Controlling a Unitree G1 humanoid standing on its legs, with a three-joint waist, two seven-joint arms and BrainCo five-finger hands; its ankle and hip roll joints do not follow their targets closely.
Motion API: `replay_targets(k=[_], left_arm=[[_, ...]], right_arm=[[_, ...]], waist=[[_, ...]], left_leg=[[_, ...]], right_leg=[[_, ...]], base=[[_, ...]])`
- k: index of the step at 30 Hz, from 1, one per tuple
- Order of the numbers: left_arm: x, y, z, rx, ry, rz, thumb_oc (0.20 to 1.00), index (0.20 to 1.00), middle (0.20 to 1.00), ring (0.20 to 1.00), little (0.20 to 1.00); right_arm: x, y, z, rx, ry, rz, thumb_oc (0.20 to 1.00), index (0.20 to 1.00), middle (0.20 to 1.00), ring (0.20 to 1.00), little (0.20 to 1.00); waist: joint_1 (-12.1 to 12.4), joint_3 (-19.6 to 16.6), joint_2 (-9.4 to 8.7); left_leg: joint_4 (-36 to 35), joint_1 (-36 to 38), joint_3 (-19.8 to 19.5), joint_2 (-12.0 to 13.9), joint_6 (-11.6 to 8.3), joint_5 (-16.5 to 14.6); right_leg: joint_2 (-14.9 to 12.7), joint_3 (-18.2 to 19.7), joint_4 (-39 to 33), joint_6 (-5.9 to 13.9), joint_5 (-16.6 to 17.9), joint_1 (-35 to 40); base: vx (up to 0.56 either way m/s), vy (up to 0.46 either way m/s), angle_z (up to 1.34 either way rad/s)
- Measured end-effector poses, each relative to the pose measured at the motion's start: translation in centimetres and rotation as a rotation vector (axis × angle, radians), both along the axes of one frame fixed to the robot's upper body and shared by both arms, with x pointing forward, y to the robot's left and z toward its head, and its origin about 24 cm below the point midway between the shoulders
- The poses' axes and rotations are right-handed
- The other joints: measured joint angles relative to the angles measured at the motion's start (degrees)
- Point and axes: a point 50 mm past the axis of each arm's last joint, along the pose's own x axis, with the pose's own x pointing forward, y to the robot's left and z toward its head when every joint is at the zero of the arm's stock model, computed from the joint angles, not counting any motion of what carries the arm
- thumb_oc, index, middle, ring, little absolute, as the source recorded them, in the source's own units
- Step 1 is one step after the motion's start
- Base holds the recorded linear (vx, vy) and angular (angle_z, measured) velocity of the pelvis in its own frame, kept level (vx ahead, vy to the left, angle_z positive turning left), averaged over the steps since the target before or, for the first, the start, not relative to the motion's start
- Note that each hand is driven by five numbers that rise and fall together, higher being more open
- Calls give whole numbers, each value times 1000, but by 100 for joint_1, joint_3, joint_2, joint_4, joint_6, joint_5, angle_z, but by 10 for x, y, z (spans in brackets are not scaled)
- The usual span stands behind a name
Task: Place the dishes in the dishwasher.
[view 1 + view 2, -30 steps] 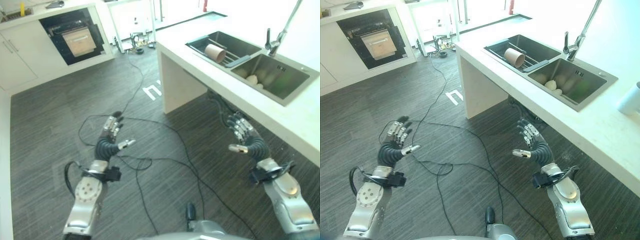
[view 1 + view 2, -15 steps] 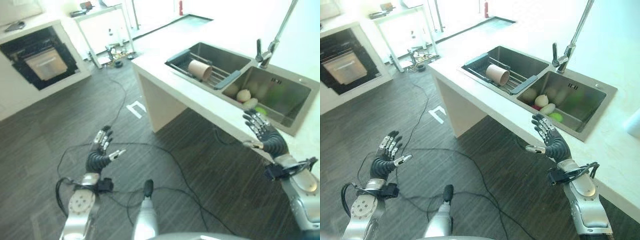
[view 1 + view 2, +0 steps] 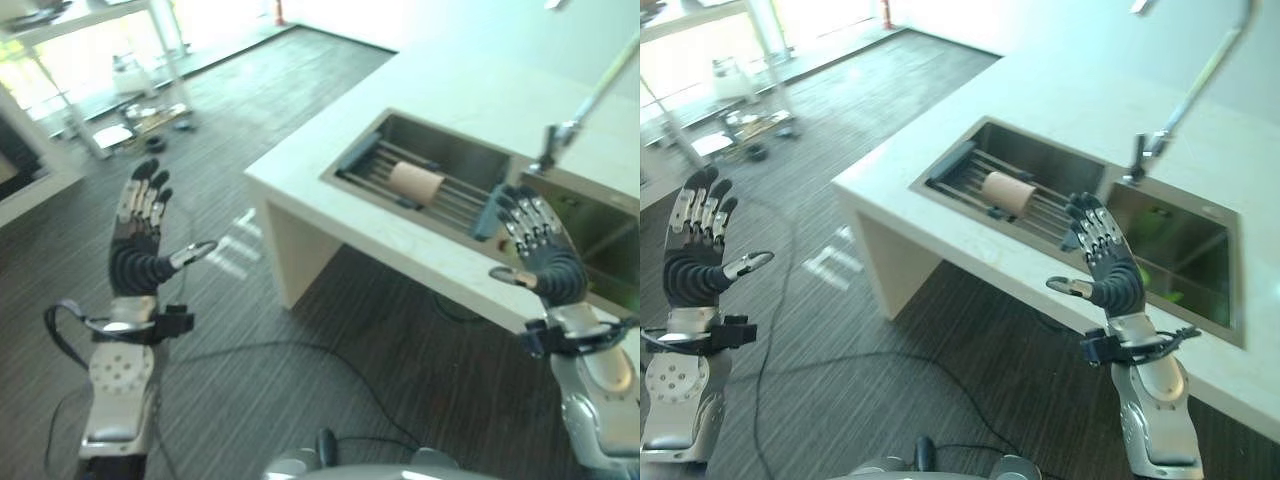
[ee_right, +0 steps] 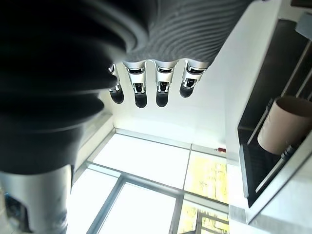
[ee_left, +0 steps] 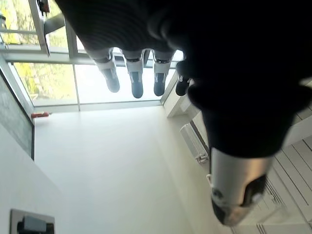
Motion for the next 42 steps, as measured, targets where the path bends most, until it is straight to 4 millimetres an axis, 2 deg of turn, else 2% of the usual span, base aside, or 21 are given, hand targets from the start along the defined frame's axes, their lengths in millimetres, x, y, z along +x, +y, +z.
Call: replay_targets(k=[2,4,5,9,13,15,17,18,19,21,23,25,28,29,31,34,35,36,38,40,42], left_arm=[[-2,0,2,4,-8,1,1000,1000,1000,1000,1000],[-3,-1,0,2,-5,7,1000,1000,1000,1000,1000],[-3,-4,-3,22,5,12,1000,1000,1000,1000,1000],[5,-22,-12,72,54,-46,1000,1000,1000,1000,1000],[10,-32,-13,58,58,-87,1000,1000,1000,1000,1000],[9,-30,-14,47,70,-72,1000,1000,1000,1000,1000],[10,-30,-18,15,73,-54,1000,1000,1000,1000,1000],[10,-32,-16,6,60,-59,1000,1000,1000,1000,1000],[10,-33,-18,5,66,-63,1000,1000,1000,1000,1000],[10,-32,-15,6,50,-60,1000,1000,1000,1000,1000],[9,-31,-16,7,47,-58,1000,1000,1000,1000,1000],[6,-24,-19,-14,58,-39,1000,1000,1000,1000,1000],[6,-20,-23,-43,71,-28,1000,1000,1000,1000,1000],[6,-25,-24,-63,48,-47,1000,1000,1000,1000,1000],[4,-27,-22,-71,18,-53,1000,1000,1000,1000,1000],[17,-32,-18,-81,-21,-67,1000,1000,1000,1000,1000],[29,-32,-6,-72,-55,-72,1000,1000,1000,1000,1000],[29,-34,3,-51,-88,-91,1000,1000,1000,1000,1000],[28,-32,5,-30,-75,-95,1000,1000,1000,1000,1000],[21,-22,12,12,-91,-68,1000,1000,1000,1000,1000],[12,-12,21,44,-120,-27,1000,1000,1000,1000,1000]], right_arm=[[-1,-1,-2,-1,14,-7,1000,1000,1000,1000,1000],[0,-3,-6,-3,33,-19,1000,1000,1000,1000,1000],[-1,-7,-8,-9,49,-37,1000,1000,1000,1000,1000],[-2,-11,-9,11,37,-82,1000,1000,1000,1000,1000],[-1,-9,-7,6,22,-92,1000,1000,1000,1000,1000],[0,-8,-12,8,45,-97,1000,1000,1000,1000,1000],[3,-11,-12,-7,39,-106,1000,1000,1000,1000,1000],[1,-16,-12,-7,30,-133,1000,1000,1000,1000,1000],[2,-16,-14,1,39,-145,1000,1000,1000,1000,1000],[7,-16,-13,-5,32,-143,1000,1000,1000,1000,1000],[10,-15,-6,-14,8,-133,1000,1000,1000,1000,1000],[5,-19,-12,-26,36,-134,1000,1000,1000,1000,1000],[-3,-27,-21,-35,78,-147,1000,1000,1000,1000,1000],[-2,-24,-21,-26,84,-128,1000,1000,1000,1000,1000],[2,-24,-16,-15,79,-121,1000,1000,1000,1000,1000],[3,-26,-7,-40,61,-130,1000,1000,1000,1000,1000],[-1,-19,-10,14,70,-120,1000,1000,1000,1000,1000],[-4,-18,-8,41,50,-129,1000,1000,1000,1000,1000],[-5,-16,-9,62,51,-132,1000,1000,1000,1000,1000],[-7,-14,-7,66,40,-119,1000,1000,1000,1000,1000],[-7,-12,-7,83,37,-113,1000,1000,1000,1000,1000]], waist=[[169,-39,-61],[129,-85,-74],[86,-93,-63],[-207,-191,111],[-277,-429,485],[-173,-411,174],[-75,-391,-53],[-91,-289,-170],[-114,-268,-197],[-136,-235,-213],[-253,-126,115],[-407,-122,353],[-415,-53,360],[-400,19,283],[-344,28,313],[-374,37,637],[-382,67,139],[-326,90,-19],[-257,61,-81],[-2,52,-159],[66,53,-134]], left_leg=[[2,2,6,-57,-68,-67],[0,2,53,-112,-189,-176],[-1,-19,142,-123,-210,-227],[-6,-2,171,-73,-240,-311],[108,43,230,118,-324,-348],[1569,-559,378,212,-717,-373],[3183,-1378,309,359,-1131,-4],[4800,-2375,269,683,-1170,616],[5557,-2884,56,854,-1022,479],[4514,-2858,-231,1053,-782,238],[1647,-1724,-293,1503,-805,242],[246,-988,-320,1768,-949,337],[-31,-715,-558,2051,-1176,453],[3,-738,-570,2088,-1231,486],[-36,-685,-544,1890,-1181,467],[-36,-534,-303,1621,-1028,522],[-11,-425,-296,912,-793,361],[-1,-437,-342,708,-594,318],[5,-355,-455,512,-282,176],[6,-300,-431,371,-195,81],[8,-226,-367,377,-148,43]], right_leg=[[258,-167,-458,-139,-137,45],[459,-687,-1032,-189,-117,199],[581,-745,-1436,-358,-149,273],[860,-486,-2002,-828,167,529],[1065,-394,-1971,-1106,-14,582],[891,-222,-1809,-1442,-242,507],[755,-124,-1655,-1598,-333,443],[767,-136,-1587,-1706,-376,396],[814,-101,-1616,-1767,-291,468],[929,72,-1803,-1574,-315,494],[1297,279,-1996,-1586,-180,738],[1521,408,-2110,-1491,-244,831],[1478,686,-2168,-1578,-190,917],[1310,757,-2293,-1433,-210,1156],[1033,854,-2372,-1176,-238,1383],[736,961,-2400,-649,-278,1637],[87,817,-2162,-420,-257,1629],[-140,735,-1813,-412,-202,1472],[-376,677,-1109,-388,-55,1138],[-482,625,-786,-380,282,837],[-526,673,-451,-191,497,654]], base=[[58,0,-121],[92,-47,-85],[134,-36,-62],[149,-63,-20],[249,-194,-5],[94,-218,-15],[105,-158,-21],[159,18,-17],[232,140,-28],[282,261,-56],[381,408,-62],[356,395,-37],[321,483,-30],[379,673,-29],[270,565,-34],[268,537,-22],[298,467,19],[323,471,41],[217,281,38],[208,196,5],[160,80,-5]])
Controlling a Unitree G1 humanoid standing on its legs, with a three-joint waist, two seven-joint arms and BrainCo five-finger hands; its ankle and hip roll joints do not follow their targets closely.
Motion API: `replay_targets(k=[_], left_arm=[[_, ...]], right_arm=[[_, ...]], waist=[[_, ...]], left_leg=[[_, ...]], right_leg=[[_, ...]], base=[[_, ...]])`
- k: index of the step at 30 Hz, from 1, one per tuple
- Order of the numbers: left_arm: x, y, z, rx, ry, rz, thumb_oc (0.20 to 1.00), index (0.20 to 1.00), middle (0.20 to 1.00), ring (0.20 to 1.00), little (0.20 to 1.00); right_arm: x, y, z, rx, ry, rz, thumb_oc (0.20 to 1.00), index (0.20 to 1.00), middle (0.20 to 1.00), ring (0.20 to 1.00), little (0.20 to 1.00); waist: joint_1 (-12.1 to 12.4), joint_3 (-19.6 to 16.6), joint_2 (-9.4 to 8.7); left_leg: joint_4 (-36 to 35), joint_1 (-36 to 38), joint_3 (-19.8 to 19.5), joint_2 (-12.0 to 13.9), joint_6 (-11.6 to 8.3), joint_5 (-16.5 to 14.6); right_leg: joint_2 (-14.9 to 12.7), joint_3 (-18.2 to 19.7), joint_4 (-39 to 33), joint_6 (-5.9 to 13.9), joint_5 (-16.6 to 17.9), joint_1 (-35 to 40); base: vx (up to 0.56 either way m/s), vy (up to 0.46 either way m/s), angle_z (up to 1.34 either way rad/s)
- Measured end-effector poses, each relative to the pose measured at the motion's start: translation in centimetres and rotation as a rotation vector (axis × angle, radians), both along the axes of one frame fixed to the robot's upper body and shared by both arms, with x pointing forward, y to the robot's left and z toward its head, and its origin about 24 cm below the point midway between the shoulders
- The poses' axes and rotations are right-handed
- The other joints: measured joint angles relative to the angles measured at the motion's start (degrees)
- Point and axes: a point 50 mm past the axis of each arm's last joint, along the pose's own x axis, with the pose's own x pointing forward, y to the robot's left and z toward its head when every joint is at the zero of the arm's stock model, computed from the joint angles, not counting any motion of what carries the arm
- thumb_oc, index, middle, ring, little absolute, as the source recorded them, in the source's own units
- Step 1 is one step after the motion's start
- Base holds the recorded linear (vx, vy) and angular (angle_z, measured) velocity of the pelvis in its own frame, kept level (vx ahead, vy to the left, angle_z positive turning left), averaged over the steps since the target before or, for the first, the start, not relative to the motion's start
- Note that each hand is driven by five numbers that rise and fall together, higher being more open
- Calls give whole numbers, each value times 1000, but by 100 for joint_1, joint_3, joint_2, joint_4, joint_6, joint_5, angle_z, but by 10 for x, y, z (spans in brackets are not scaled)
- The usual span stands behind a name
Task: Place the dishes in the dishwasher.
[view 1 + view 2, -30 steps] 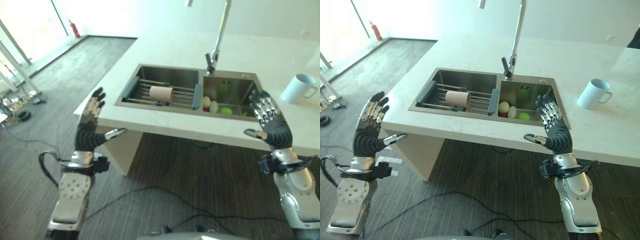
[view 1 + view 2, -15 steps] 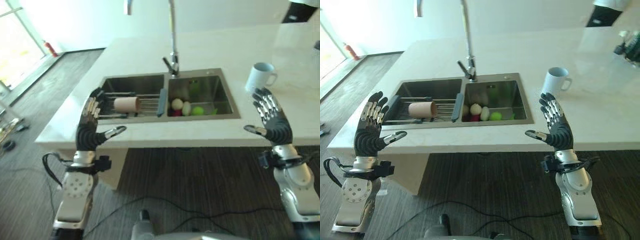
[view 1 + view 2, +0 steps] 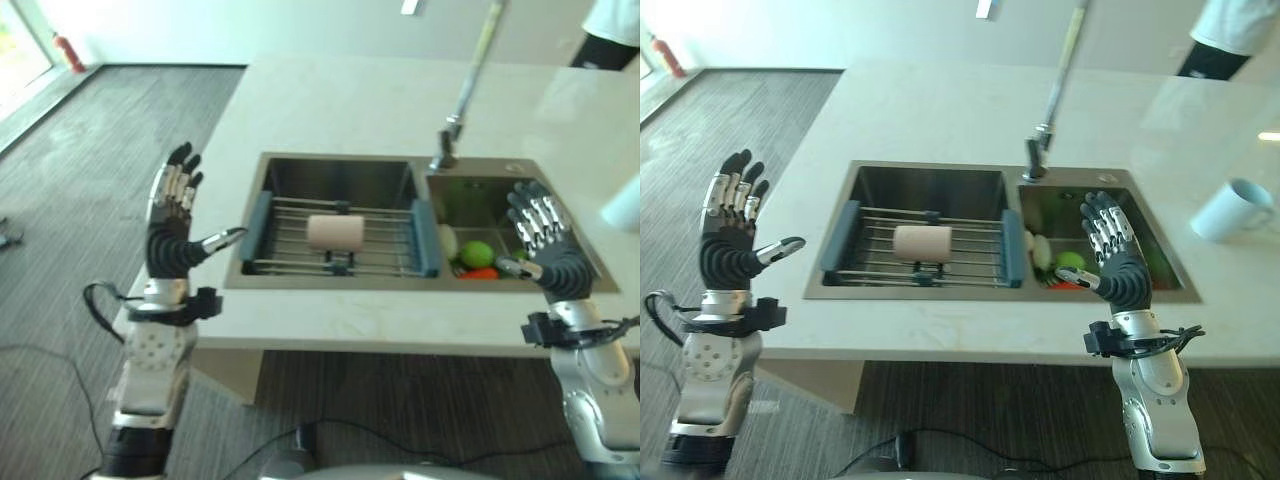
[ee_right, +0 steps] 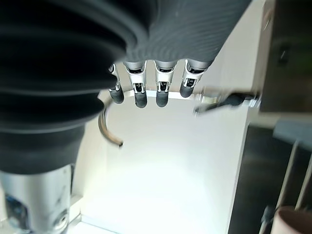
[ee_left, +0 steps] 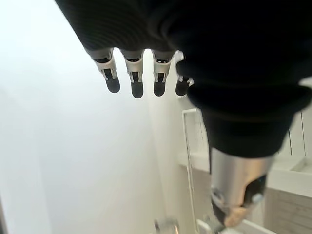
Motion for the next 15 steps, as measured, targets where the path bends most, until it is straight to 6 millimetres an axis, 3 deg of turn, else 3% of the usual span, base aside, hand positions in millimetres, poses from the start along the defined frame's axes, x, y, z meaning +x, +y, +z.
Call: replay_targets(k=[2,3,5,7,8,10,13,15], left_arm=[[-11,4,5,15,-23,22,1000,1000,1000,1000,1000],[-12,2,6,19,-28,14,1000,1000,1000,1000,1000],[-12,2,8,27,-31,12,1000,1000,1000,1000,1000],[-11,0,8,33,-27,2,1000,1000,1000,1000,1000],[-8,-5,5,28,-8,-22,1000,1000,1000,1000,1000],[-4,-19,-3,30,39,-79,1000,1000,1000,1000,1000],[-1,-27,-9,61,96,-87,1000,1000,1000,1000,1000],[2,-30,-10,116,121,-88,1000,1000,1000,1000,1000]], right_arm=[[1,4,-2,6,15,24,1000,1000,1000,1000,1000],[1,6,-4,3,25,35,1000,1000,1000,1000,1000],[0,5,-5,-4,30,41,1000,1000,1000,1000,1000],[1,5,-6,-6,33,39,1000,1000,1000,1000,1000],[2,4,-8,-4,43,34,1000,1000,1000,1000,1000],[3,1,-12,-20,68,27,1000,1000,1000,1000,1000],[6,-3,-5,-82,63,17,1000,1000,1000,1000,1000],[7,-5,-2,-94,64,5,1000,1000,1000,1000,1000]], waist=[[20,25,44],[-10,21,39],[-42,-26,-35],[-66,-91,-130],[-96,-147,-183],[-167,-265,-106],[-184,-433,334],[-196,-521,531]], left_leg=[[1,82,107,29,34,-76],[0,121,174,47,-8,-107],[-2,142,223,15,-62,-142],[-5,131,228,-78,-119,-193],[-14,141,166,-114,-174,-245],[-8,190,25,-45,-250,-237],[-7,258,-29,299,-402,-228],[-8,334,-55,493,-404,-221]], right_leg=[[109,-40,68,144,-114,-301],[334,-19,-318,190,-189,-403],[614,-24,-1131,96,-153,-519],[766,31,-2128,-61,166,-540],[763,209,-2255,-122,392,-504],[834,306,-2265,-293,688,-373],[1190,252,-2267,-451,605,-292],[1392,212,-2267,-543,519,-213]], base=[[94,-42,-20],[72,-102,-20],[79,-155,-11],[110,-192,-2],[137,-176,17],[100,-172,25],[106,-167,1],[50,-98,0]])
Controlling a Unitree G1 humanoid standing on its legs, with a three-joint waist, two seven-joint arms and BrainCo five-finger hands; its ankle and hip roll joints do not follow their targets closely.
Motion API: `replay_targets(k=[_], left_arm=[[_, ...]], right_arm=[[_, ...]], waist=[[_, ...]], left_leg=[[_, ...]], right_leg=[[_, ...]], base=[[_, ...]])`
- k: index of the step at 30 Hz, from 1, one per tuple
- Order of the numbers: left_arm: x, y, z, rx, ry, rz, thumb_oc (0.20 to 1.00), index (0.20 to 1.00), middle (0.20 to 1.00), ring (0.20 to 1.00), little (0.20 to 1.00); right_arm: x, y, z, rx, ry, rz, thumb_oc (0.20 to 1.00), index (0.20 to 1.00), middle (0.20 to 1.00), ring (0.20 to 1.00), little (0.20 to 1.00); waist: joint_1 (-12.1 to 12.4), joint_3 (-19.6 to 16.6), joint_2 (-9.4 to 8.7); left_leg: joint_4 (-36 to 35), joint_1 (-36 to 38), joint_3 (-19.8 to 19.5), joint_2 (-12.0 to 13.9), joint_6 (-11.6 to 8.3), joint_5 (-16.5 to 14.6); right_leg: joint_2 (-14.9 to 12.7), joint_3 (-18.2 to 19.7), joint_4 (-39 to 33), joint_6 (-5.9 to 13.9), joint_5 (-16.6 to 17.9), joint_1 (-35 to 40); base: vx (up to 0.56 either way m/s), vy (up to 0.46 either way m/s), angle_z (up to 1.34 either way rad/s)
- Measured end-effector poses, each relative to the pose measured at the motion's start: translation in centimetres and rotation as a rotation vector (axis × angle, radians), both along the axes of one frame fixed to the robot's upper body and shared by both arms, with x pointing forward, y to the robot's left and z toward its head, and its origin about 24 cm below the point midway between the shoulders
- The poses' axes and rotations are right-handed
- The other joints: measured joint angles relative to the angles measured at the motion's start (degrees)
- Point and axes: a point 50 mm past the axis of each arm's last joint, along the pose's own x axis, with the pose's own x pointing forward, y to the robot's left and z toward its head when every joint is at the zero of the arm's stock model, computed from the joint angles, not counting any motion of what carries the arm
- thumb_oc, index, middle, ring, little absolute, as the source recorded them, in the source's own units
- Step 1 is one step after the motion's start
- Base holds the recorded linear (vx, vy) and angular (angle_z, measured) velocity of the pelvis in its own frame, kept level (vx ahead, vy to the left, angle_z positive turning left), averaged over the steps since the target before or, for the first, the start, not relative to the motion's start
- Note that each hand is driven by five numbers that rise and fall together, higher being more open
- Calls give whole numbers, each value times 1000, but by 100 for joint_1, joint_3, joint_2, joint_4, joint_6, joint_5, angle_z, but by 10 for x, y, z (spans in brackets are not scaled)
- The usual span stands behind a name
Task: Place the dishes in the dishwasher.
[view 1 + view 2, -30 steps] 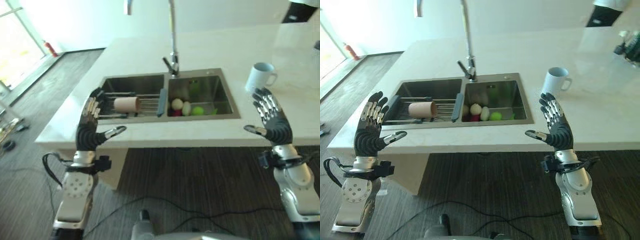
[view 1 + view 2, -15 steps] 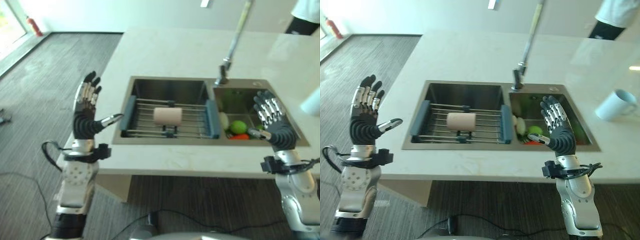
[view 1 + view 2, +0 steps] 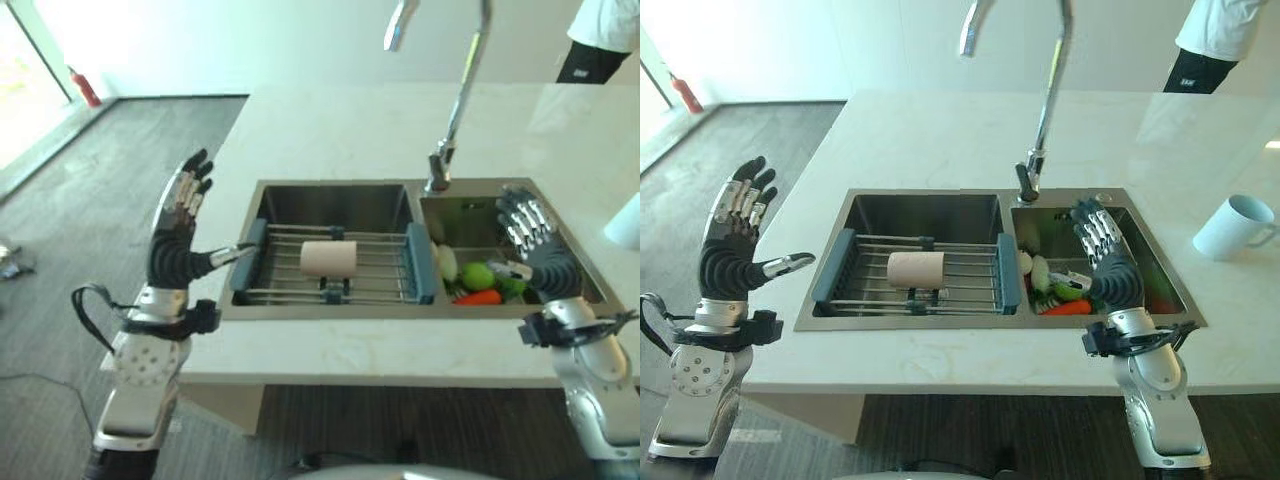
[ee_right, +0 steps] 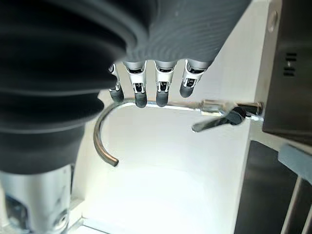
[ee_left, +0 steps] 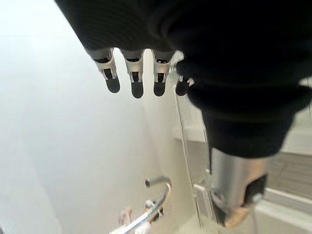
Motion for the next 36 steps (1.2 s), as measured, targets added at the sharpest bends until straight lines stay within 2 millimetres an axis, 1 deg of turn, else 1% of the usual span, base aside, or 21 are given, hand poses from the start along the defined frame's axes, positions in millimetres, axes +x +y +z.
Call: replay_targets(k=[1,2,3,4,5,7,9,10,12,14,15,16,19,20,23,26,28,30,33,36], left_arm=[[1,-1,0,29,6,5,1000,1000,1000,1000,1000],[2,-2,-1,107,22,9,1000,1000,1000,1000,1000],[3,-2,-1,132,30,14,1000,1000,1000,1000,1000],[6,0,2,234,44,30,1000,1000,1000,1000,1000],[12,4,7,355,47,57,1000,1000,1000,1000,1000],[21,8,12,428,37,103,1000,1000,1000,1000,1000],[26,7,19,541,14,138,1000,1000,1000,1000,1000],[31,3,22,578,8,140,1000,1000,1000,1000,1000],[43,-3,22,597,34,117,1000,1000,1000,1000,1000],[55,-5,25,615,46,113,1000,1000,1000,1000,1000],[55,-4,26,615,47,117,1000,1000,1000,1000,1000],[56,-3,26,614,56,118,1000,1000,1000,1000,1000],[57,-4,22,623,89,80,1000,1000,1000,1000,1000],[57,-3,21,600,119,43,1000,1000,1000,1000,1000],[78,12,-4,590,320,81,1000,1000,1000,1000,1000],[85,30,-28,607,474,145,1000,1000,1000,1000,1000],[93,35,-47,673,626,143,1000,1000,1000,1000,1000],[97,40,-59,689,716,150,1000,1000,1000,1000,1000],[95,51,-70,679,808,178,1000,1000,1000,1000,1000],[95,51,-73,701,828,192,1000,1000,1000,1000,1000]], right_arm=[[0,-2,1,-9,1,-5,1000,1000,1000,1000,1000],[0,-6,3,-16,5,-23,1000,1000,1000,1000,1000],[0,-7,3,-16,3,-27,1000,1000,1000,1000,1000],[1,-7,5,-23,3,-24,1000,1000,1000,1000,1000],[3,-8,8,-26,-8,-17,1000,1000,1000,1000,1000],[4,-8,11,-32,-13,-13,1000,1000,1000,1000,1000],[4,-8,11,-38,-9,-8,1000,1000,1000,1000,1000],[4,-8,10,-38,-5,-6,1000,1000,1000,1000,1000],[9,-1,12,-36,-10,18,1000,1000,1000,1000,1000],[12,5,15,-37,-20,48,1000,1000,1000,1000,1000],[12,4,15,-37,-21,45,1000,1000,1000,1000,1000],[12,3,16,-37,-22,41,1000,1000,1000,1000,1000],[12,3,16,-41,-21,49,1000,1000,1000,1000,1000],[12,4,16,-45,-19,59,1000,1000,1000,1000,1000],[17,3,14,-48,-7,66,1000,1000,1000,1000,1000],[18,2,13,-53,1,66,1000,1000,1000,1000,1000],[18,-1,17,-102,10,79,1000,1000,1000,1000,1000],[20,0,20,-104,0,88,1000,1000,1000,1000,1000],[21,1,24,-91,-12,101,1000,1000,1000,1000,1000],[21,2,23,-94,-10,113,1000,1000,1000,1000,1000]], waist=[[-60,-19,62],[-112,-9,139],[-140,-9,189],[-219,-4,230],[-240,-5,277],[-280,-31,383],[-332,-30,391],[-360,-29,392],[-414,-25,412],[-440,-24,435],[-458,-23,443],[-542,-23,453],[-648,-23,460],[-682,-24,470],[-698,-43,505],[-700,-42,505],[-783,-43,505],[-852,-43,505],[-928,-42,505],[-931,-38,498]], left_leg=[[2,-5,-20,60,-23,17],[0,-8,-31,141,-48,26],[1,-8,-27,180,-63,16],[1,-14,-24,210,-61,8],[0,-26,-16,214,-67,6],[-11,-22,-14,200,-74,3],[-10,-22,-6,195,-75,5],[1,-14,-7,186,-92,17],[2,6,5,169,-97,21],[2,12,81,161,-100,23],[2,17,117,156,-105,26],[2,29,126,153,-105,25],[1,84,150,155,-91,13],[-5,102,149,150,-96,7],[-29,103,156,143,-116,-10],[-31,90,260,144,-114,-12],[-32,101,273,121,-108,-2],[-31,107,282,120,-111,0],[-27,135,320,131,-110,1],[-14,178,363,132,-105,-7]], right_leg=[[60,-25,0,-38,-22,3],[138,-50,0,-104,-66,11],[168,-47,-1,-106,-66,4],[190,-57,0,-139,-88,-34],[197,-53,1,-179,-114,-44],[183,-46,0,-180,-114,-35],[181,-35,1,-181,-111,-37],[176,-28,1,-166,-96,-10],[169,15,0,-164,-94,-29],[167,82,2,-173,-77,-29],[166,104,2,-111,-25,-41],[165,109,2,-113,-26,-34],[170,129,2,-117,-31,8],[165,131,1,-118,-33,27],[157,159,1,-134,-43,21],[164,271,1,-141,-37,-50],[146,283,1,-139,-32,-42],[148,288,1,-127,-22,-41],[169,324,0,-96,19,-38],[174,355,0,-96,19,-14]], base=[[42,-86,4],[55,-73,2],[13,-59,1],[11,-31,-4],[0,0,0],[0,0,0],[0,0,0],[0,0,0],[3,11,-3],[4,20,-15],[3,21,-15],[9,24,-9],[8,38,-4],[-9,58,1],[-12,50,-2],[4,43,-17],[7,53,-5],[4,24,-1],[6,14,-6],[8,2,-6]])
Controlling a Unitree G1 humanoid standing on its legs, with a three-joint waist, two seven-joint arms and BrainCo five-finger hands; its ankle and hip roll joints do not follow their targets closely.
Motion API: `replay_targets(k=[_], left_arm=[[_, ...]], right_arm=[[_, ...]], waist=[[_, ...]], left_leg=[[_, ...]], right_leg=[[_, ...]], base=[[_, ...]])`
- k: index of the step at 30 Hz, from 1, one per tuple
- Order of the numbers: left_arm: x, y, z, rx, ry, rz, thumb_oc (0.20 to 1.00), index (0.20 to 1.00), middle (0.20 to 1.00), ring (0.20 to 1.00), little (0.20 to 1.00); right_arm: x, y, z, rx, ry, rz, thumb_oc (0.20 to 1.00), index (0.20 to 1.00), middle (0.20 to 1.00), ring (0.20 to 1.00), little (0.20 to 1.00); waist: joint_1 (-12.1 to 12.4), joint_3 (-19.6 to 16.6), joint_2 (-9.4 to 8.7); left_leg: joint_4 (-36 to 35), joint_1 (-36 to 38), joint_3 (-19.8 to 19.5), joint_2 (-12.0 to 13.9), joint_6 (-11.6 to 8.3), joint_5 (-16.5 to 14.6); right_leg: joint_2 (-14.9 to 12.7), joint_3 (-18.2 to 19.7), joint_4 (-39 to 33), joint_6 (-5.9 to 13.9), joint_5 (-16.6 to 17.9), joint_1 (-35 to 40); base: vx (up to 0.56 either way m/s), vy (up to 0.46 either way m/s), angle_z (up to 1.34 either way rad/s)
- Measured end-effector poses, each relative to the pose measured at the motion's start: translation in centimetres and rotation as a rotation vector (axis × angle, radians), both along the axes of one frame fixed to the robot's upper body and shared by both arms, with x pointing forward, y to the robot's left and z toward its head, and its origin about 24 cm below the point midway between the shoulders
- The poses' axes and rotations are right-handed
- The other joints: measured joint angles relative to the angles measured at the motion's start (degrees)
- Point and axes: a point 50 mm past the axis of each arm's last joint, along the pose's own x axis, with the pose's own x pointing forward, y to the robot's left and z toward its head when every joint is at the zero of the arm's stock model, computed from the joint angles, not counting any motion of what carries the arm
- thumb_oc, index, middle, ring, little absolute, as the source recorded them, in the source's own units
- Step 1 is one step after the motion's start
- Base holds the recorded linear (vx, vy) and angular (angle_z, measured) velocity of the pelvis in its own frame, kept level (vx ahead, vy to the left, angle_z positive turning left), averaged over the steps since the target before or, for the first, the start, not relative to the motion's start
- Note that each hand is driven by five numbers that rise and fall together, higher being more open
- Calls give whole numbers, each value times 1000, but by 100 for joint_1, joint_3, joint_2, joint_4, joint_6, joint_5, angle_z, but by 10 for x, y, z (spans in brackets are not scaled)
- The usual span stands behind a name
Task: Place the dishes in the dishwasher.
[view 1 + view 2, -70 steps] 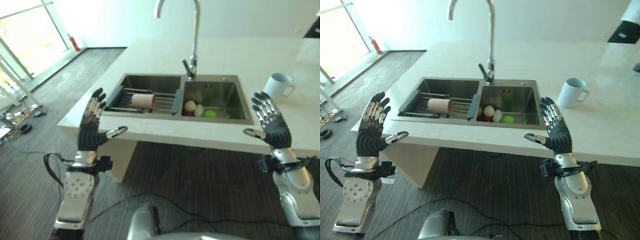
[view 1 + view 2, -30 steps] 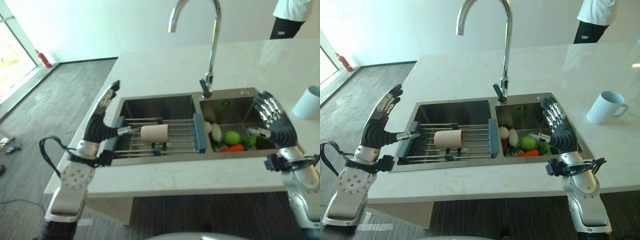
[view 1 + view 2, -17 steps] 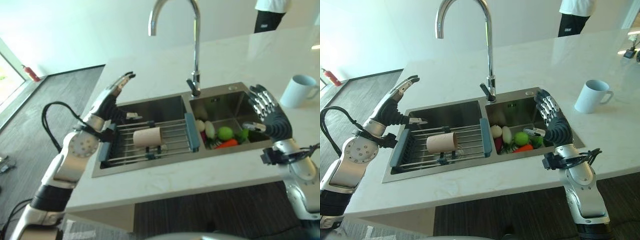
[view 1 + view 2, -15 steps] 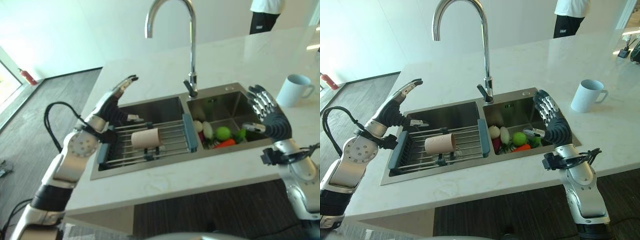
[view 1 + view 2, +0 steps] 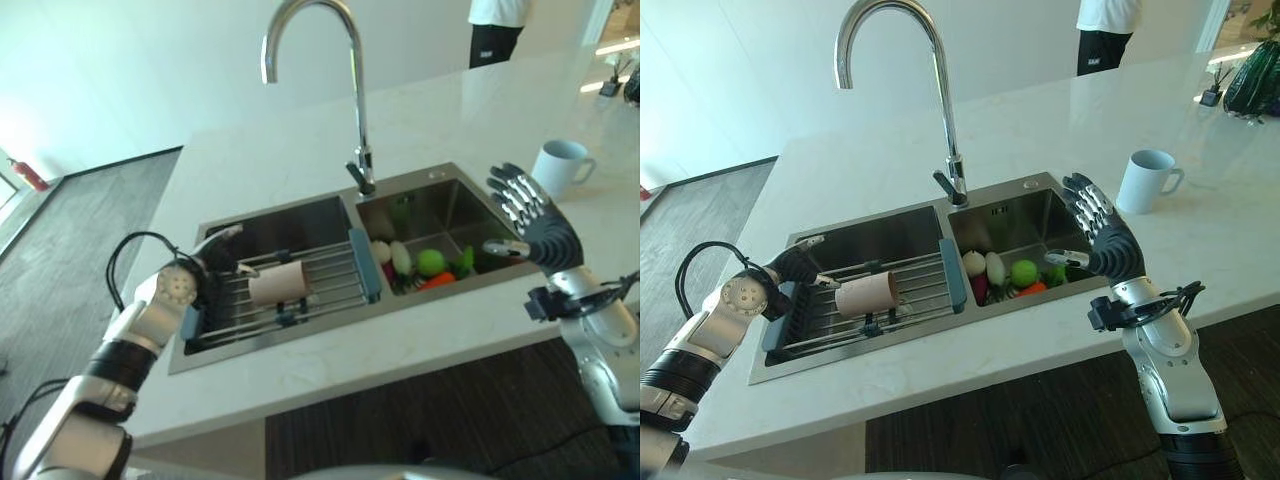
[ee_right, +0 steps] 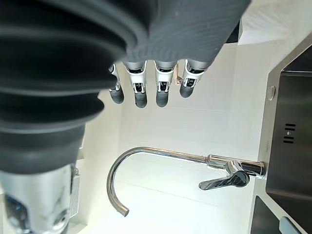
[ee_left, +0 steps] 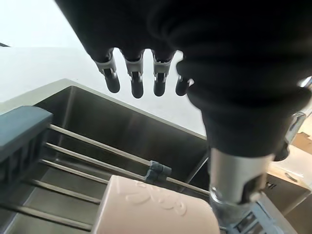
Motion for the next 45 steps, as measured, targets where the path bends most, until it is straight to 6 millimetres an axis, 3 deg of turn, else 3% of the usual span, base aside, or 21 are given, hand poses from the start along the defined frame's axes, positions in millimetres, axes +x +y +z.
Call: replay_targets(k=[7,21,33,45], left_arm=[[-3,-3,-28,67,114,11,1000,1000,1000,1000,1000],[-4,-11,-32,218,144,-78,1000,1000,1000,1000,1000],[-5,-9,-33,299,148,-89,1000,1000,1000,1000,1000],[-10,1,-53,314,241,-43,1000,1000,1000,1000,1000]], right_arm=[[0,1,0,9,3,20,1000,1000,1000,1000,1000],[0,2,-1,5,6,38,1000,1000,1000,1000,1000],[-1,3,-2,-5,16,62,1000,1000,1000,1000,1000],[0,3,-4,-11,42,69,1000,1000,1000,1000,1000]], waist=[[-43,3,-96],[-63,-4,-294],[-132,-6,-315],[-281,-31,-342]], left_leg=[[-20,100,88,-5,-10,-51],[-18,130,128,-8,-2,-57],[-19,197,246,-15,1,-81],[-19,234,404,-32,6,-93]], right_leg=[[-5,65,0,-56,-38,52],[4,101,0,2,0,62],[11,211,0,2,1,65],[15,362,0,49,40,19]], base=[[7,0,-6],[1,-2,0],[14,-6,-4],[6,-2,-6]])
